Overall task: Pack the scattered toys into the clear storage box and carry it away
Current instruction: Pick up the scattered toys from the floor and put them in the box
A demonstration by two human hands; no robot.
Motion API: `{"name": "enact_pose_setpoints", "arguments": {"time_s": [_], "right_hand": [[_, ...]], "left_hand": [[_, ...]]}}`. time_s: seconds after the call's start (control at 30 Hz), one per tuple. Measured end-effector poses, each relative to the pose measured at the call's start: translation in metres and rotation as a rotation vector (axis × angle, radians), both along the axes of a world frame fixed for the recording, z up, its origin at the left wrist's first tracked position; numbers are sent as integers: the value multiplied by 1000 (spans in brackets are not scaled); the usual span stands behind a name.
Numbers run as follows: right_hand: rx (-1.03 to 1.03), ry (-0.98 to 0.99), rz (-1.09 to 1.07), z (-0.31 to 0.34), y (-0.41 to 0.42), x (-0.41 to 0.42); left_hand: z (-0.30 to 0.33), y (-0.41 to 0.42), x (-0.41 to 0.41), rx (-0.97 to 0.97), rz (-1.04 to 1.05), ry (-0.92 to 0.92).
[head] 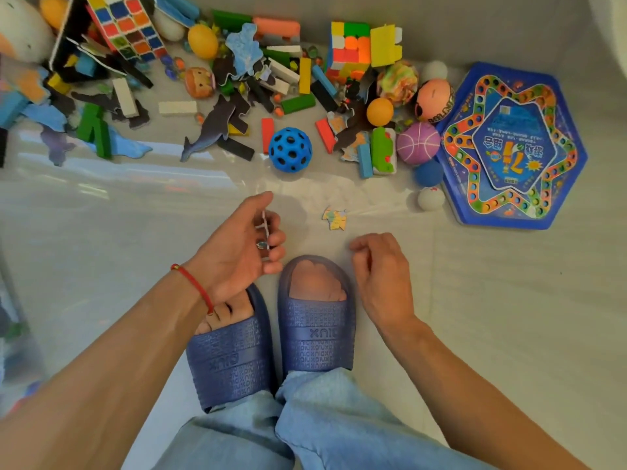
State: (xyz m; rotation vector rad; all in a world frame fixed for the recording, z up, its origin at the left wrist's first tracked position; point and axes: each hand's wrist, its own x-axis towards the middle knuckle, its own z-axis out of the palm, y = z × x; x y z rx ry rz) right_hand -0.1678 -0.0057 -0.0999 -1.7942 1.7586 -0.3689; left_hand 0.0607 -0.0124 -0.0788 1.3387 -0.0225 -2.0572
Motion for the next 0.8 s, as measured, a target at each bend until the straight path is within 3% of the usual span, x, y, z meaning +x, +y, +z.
{"name": "enact_pose_setpoints", "arguments": {"time_s": [0.13,0.37,0.6,0.67,0.8], "right_hand": [[-70,-7,86,-7,-36,36],[46,312,275,-7,-36,32],[62,430,257,-4,-38,34],[79,357,252,-4,-36,35],[199,-77,58,4,-32,23]], "left_hand": [[-1,-2,2,20,-10,-116],[-1,-8,-6,-32,4,-120],[4,-18,-24,-66,-46,-153],[5,-20,-26,-71,-43,-144],[5,-20,-26,-78,-45,-144]]}}
